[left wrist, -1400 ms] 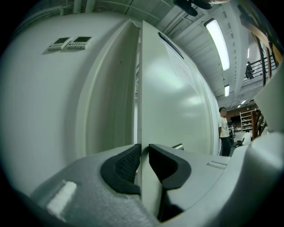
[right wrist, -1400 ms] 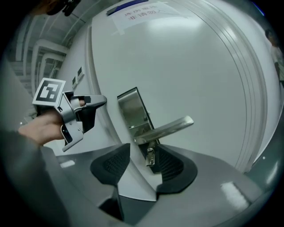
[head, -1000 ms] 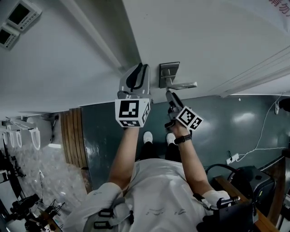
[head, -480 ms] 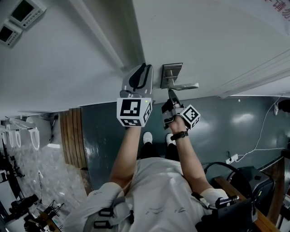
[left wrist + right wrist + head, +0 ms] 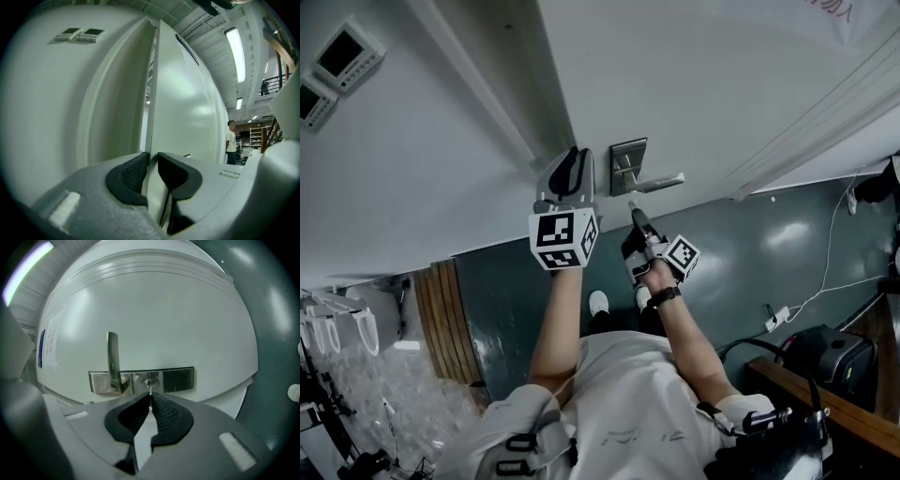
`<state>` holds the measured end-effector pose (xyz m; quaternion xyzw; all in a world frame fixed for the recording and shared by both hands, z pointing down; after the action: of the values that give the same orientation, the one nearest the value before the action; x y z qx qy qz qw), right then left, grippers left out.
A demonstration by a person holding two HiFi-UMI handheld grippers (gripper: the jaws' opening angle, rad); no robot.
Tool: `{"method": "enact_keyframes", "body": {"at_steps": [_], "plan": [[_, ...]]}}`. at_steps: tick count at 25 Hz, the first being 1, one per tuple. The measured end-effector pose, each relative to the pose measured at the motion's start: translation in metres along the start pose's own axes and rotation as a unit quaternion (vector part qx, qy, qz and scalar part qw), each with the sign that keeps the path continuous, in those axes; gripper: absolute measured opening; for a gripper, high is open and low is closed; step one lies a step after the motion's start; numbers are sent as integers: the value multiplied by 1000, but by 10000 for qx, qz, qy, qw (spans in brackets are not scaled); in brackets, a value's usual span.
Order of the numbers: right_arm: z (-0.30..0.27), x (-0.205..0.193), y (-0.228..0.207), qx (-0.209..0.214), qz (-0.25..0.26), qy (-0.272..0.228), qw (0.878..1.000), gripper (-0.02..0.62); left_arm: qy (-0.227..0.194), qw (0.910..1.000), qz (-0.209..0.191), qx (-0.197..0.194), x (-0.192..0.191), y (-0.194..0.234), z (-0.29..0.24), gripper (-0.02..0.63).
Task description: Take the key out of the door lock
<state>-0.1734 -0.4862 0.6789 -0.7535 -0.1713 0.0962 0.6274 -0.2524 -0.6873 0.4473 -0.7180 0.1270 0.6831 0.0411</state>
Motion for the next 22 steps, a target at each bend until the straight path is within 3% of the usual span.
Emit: {"method": "enact_keyframes", "body": {"at_steps": [4, 6, 8, 11, 15, 18, 22], "plan": [[53, -10, -9, -273, 96, -261, 9992, 23, -61, 10000, 47, -1, 1, 7, 9, 71], [75, 11, 17, -282, 770, -503, 9954, 23, -226, 9995, 186, -70, -2, 5, 3, 71], [96, 33, 56, -184, 1699, -759, 9824, 23, -326, 9991, 274, -54, -4, 5, 0, 67], [135, 56, 106, -117, 2823, -1232, 9513, 25, -380, 9989, 269, 58, -6, 4, 3, 39], [177, 76, 145, -248, 3937, -1669, 9036, 25, -486, 9981, 256, 267, -7, -8, 15, 2], [196, 88, 167, -399, 4741, -1676, 8634, 25, -508, 9983, 111, 258, -5, -42, 28, 2], [221, 93, 195, -190, 5503, -1436, 8223, 25, -502, 9985, -76, 196, -3, -109, 47, 1]]}}
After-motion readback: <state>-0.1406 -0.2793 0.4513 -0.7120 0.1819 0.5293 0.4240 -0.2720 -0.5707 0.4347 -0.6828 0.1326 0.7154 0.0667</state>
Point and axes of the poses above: the fingertips, and each gripper's own axes: z backward along the fingers, y to its left, x out of its top, the point moved 9 cm from there along z, backward along the fingers, and after that the axes turned 6 degrees about -x, right-handed, at the moved point
